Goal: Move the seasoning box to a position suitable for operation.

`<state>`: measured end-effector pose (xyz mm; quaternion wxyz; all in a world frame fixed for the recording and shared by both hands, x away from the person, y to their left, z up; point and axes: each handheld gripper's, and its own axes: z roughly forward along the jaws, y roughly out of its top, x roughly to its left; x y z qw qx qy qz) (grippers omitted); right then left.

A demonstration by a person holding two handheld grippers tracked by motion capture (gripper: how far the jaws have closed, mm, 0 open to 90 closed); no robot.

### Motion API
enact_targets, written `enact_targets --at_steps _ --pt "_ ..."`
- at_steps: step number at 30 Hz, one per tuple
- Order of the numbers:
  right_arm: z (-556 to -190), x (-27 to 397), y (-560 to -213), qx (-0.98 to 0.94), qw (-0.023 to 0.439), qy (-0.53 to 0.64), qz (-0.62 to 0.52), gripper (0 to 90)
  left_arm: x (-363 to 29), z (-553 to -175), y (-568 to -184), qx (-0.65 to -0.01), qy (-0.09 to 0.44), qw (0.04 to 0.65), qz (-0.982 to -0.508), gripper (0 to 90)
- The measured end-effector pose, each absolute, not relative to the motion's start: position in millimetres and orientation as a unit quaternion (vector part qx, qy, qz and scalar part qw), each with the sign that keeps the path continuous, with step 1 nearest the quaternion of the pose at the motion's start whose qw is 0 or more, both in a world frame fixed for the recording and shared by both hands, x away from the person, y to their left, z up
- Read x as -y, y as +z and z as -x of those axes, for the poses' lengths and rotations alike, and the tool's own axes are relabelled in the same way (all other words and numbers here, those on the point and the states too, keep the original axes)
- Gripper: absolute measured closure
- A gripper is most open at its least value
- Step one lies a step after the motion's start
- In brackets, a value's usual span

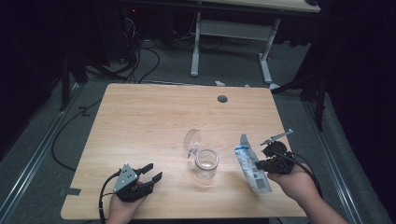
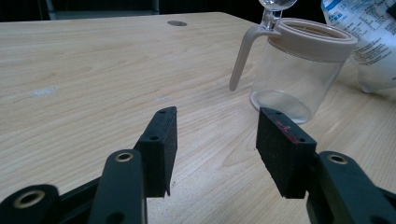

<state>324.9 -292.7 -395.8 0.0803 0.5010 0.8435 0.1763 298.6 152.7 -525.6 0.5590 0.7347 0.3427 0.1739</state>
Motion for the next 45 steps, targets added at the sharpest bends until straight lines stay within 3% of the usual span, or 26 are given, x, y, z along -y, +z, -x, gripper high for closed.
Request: enact_targets --at_steps 45 --pt "-331 280 -384 -0.863 0.045 0.100 -0.494 89.3 -150 -296 -527 -0.341 0.190 0.550 -0.738 50.3"
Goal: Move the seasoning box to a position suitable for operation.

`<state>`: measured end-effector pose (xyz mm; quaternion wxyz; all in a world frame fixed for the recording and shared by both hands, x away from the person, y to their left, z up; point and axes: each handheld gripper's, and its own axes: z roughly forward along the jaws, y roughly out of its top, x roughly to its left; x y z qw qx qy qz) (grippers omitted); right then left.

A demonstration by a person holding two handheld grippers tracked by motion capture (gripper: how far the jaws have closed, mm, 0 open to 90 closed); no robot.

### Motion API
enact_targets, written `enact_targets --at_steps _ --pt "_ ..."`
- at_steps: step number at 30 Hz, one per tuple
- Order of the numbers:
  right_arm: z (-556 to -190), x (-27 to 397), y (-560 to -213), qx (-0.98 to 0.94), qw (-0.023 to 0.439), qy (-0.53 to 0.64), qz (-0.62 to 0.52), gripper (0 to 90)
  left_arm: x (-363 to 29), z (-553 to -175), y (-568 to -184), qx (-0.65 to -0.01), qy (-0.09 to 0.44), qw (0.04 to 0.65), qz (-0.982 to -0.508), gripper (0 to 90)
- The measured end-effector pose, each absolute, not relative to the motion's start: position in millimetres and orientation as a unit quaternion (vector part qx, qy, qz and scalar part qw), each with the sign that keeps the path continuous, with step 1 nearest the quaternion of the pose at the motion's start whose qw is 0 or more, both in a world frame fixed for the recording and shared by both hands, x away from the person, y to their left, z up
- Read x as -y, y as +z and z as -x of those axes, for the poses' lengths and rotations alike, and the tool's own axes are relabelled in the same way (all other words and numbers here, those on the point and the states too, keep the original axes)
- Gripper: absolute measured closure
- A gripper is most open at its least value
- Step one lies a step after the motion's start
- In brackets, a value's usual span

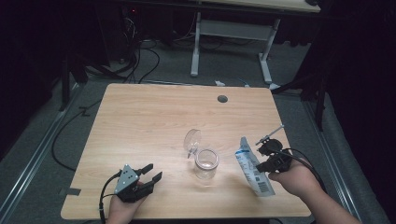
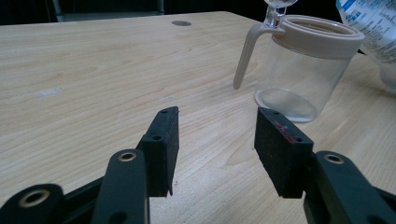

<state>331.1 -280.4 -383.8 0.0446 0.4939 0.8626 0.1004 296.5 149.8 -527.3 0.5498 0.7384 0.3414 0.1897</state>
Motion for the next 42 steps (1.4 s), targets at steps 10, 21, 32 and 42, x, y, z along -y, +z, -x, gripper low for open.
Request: enact_targets --at_steps 10,21,32,42 --pt "-330 274 -371 -0.865 0.046 0.111 -0.487 89.3 -134 -289 -524 -0.312 0.199 0.542 -0.754 48.6" --pt "-330 264 -356 -0.869 0.053 0.124 -0.477 89.3 -85 -282 -519 -0.254 0.154 0.552 -0.779 48.1" --pt "-329 256 -354 -0.874 0.047 0.118 -0.469 89.3 -46 -280 -519 -0.221 0.141 0.561 -0.785 47.8" --pt "-329 248 -349 -0.875 0.046 0.116 -0.467 89.3 -18 -283 -515 -0.209 0.119 0.564 -0.790 46.9"
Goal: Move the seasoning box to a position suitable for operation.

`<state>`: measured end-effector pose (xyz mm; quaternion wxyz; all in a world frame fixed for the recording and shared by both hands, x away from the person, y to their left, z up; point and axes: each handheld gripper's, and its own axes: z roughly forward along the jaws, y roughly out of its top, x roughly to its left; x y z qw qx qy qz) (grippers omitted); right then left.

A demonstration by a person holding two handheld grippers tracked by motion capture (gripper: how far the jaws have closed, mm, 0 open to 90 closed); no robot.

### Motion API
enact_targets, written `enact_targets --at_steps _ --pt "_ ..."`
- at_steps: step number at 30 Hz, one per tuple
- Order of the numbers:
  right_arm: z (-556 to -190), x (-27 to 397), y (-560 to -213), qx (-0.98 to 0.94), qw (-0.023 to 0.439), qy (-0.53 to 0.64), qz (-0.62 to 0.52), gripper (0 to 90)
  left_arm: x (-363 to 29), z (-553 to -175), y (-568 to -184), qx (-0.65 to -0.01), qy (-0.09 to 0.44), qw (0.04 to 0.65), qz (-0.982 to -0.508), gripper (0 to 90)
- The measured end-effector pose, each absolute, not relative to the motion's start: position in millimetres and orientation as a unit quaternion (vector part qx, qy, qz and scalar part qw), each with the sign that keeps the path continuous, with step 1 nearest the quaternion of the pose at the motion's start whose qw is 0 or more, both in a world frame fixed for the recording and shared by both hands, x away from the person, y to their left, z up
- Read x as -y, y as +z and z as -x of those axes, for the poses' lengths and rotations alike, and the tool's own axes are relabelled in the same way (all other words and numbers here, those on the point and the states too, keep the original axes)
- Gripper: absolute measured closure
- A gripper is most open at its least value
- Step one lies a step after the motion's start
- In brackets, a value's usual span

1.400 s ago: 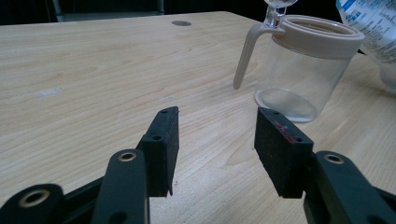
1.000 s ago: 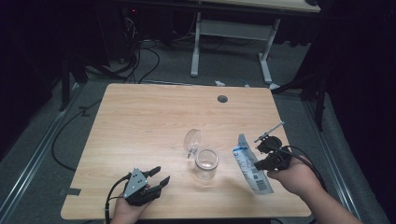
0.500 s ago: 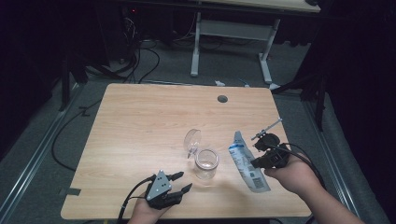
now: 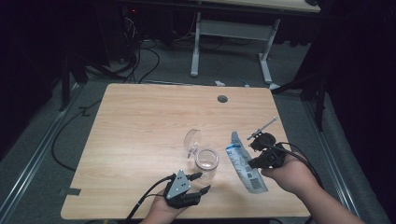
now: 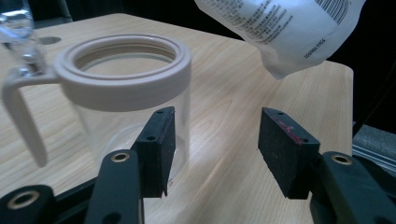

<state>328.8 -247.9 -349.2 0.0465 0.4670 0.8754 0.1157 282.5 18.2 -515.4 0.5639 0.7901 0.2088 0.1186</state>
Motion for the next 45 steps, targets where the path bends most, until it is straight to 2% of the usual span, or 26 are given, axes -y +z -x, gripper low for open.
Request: enact_targets --at_steps 32,45 --pt "-322 207 -330 -0.890 0.043 0.124 -0.436 89.3 19 -275 -515 -0.169 0.109 0.562 -0.803 39.0" --pt "-321 194 -326 -0.894 0.044 0.132 -0.426 89.3 31 -275 -515 -0.164 0.105 0.564 -0.802 30.9"
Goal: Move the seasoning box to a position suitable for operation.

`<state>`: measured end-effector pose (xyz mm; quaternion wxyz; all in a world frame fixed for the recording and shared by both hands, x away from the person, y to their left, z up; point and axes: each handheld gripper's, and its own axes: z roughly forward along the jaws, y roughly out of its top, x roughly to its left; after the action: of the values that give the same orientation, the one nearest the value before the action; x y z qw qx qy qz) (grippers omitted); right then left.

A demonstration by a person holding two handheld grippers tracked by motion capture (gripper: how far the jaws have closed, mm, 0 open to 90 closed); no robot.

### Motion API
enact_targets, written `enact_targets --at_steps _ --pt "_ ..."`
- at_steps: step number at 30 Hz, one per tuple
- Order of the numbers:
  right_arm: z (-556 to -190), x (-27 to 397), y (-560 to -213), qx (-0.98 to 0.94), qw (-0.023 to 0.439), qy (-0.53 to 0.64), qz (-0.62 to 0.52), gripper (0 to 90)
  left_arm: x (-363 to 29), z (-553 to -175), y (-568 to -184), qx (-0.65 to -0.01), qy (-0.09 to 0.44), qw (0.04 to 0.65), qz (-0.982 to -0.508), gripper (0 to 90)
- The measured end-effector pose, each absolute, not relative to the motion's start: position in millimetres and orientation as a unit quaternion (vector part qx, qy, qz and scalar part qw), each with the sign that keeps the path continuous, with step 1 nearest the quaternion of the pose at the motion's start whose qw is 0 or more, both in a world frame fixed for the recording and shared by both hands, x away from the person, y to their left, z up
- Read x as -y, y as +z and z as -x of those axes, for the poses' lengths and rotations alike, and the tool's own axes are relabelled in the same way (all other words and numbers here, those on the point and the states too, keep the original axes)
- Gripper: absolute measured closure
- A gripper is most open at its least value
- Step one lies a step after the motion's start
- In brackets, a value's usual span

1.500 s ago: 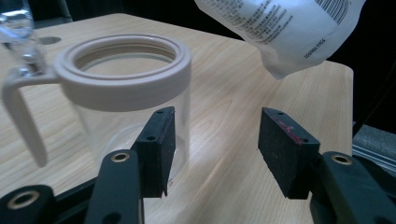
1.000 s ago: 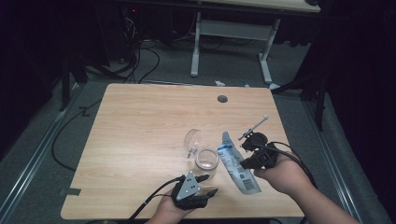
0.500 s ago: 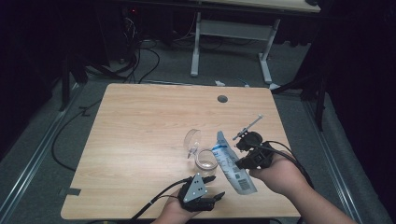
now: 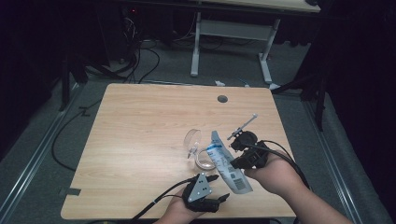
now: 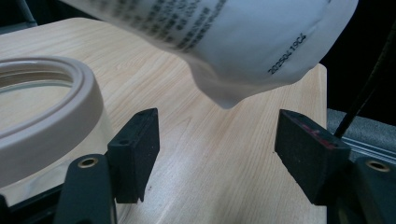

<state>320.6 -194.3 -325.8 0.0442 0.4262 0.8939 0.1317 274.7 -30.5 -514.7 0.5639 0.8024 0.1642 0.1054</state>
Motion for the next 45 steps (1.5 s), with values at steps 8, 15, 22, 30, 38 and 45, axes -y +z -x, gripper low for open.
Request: enact_targets --at_steps 8,15,22,30,38,45 --pt "-319 187 -324 -0.895 0.037 0.138 -0.423 89.3 37 -278 -510 -0.168 0.111 0.567 -0.798 29.7" --pt "-319 188 -324 -0.895 0.037 0.141 -0.421 89.3 44 -272 -507 -0.152 0.131 0.569 -0.798 35.0" --pt "-320 190 -328 -0.894 0.033 0.140 -0.424 89.3 49 -268 -504 -0.149 0.138 0.561 -0.803 42.6" --pt "-321 190 -330 -0.893 0.035 0.134 -0.429 89.3 50 -265 -503 -0.157 0.140 0.561 -0.800 54.6" --pt "-324 186 -330 -0.896 0.043 0.130 -0.422 89.3 49 -263 -501 -0.164 0.127 0.567 -0.797 59.3" --pt "-325 185 -335 -0.896 0.040 0.126 -0.425 89.3 50 -262 -501 -0.162 0.124 0.561 -0.802 60.7"
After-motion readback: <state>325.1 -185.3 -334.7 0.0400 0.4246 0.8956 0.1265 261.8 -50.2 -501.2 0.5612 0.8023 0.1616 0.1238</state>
